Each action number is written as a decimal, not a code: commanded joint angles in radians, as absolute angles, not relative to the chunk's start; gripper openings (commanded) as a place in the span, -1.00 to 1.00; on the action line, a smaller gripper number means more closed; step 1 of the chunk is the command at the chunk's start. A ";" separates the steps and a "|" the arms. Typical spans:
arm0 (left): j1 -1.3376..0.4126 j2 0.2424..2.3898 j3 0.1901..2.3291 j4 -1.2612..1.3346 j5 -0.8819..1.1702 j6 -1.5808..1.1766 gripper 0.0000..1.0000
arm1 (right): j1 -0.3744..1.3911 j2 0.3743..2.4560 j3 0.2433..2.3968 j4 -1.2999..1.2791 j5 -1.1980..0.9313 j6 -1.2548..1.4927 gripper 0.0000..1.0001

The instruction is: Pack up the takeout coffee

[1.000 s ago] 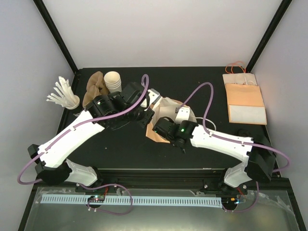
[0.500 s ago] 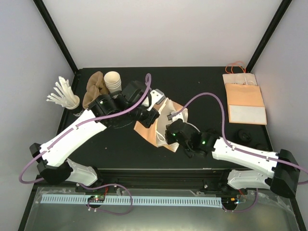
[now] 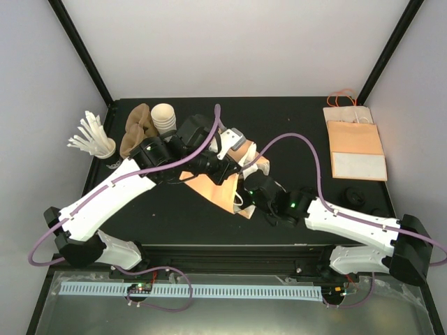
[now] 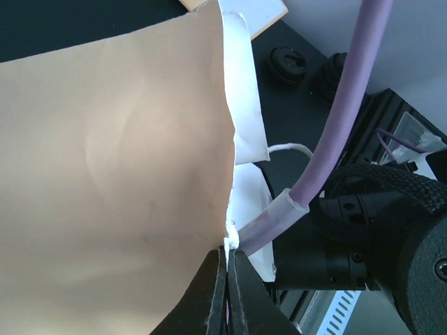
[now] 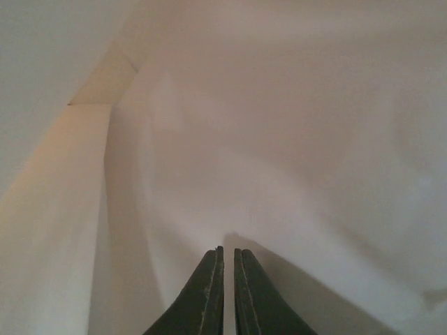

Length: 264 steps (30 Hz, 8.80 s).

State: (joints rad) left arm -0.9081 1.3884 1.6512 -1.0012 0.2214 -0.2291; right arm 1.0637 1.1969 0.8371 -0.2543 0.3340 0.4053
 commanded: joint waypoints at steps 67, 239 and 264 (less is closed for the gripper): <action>-0.673 1.383 1.118 -0.470 0.742 -0.466 0.05 | 0.838 1.523 0.561 0.219 -0.245 0.837 -0.97; -0.716 1.465 1.631 -1.086 0.090 -0.275 0.08 | 1.007 1.646 1.187 -0.699 0.135 0.444 -0.96; -0.769 1.696 1.965 -1.424 -0.059 -0.251 -0.97 | 1.012 1.642 1.154 -0.733 0.185 0.470 -0.96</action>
State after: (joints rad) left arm -0.7673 1.6989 1.9011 -1.3392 -0.0078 -0.2646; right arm 1.0115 1.6672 1.1645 -0.7109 0.1299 0.4572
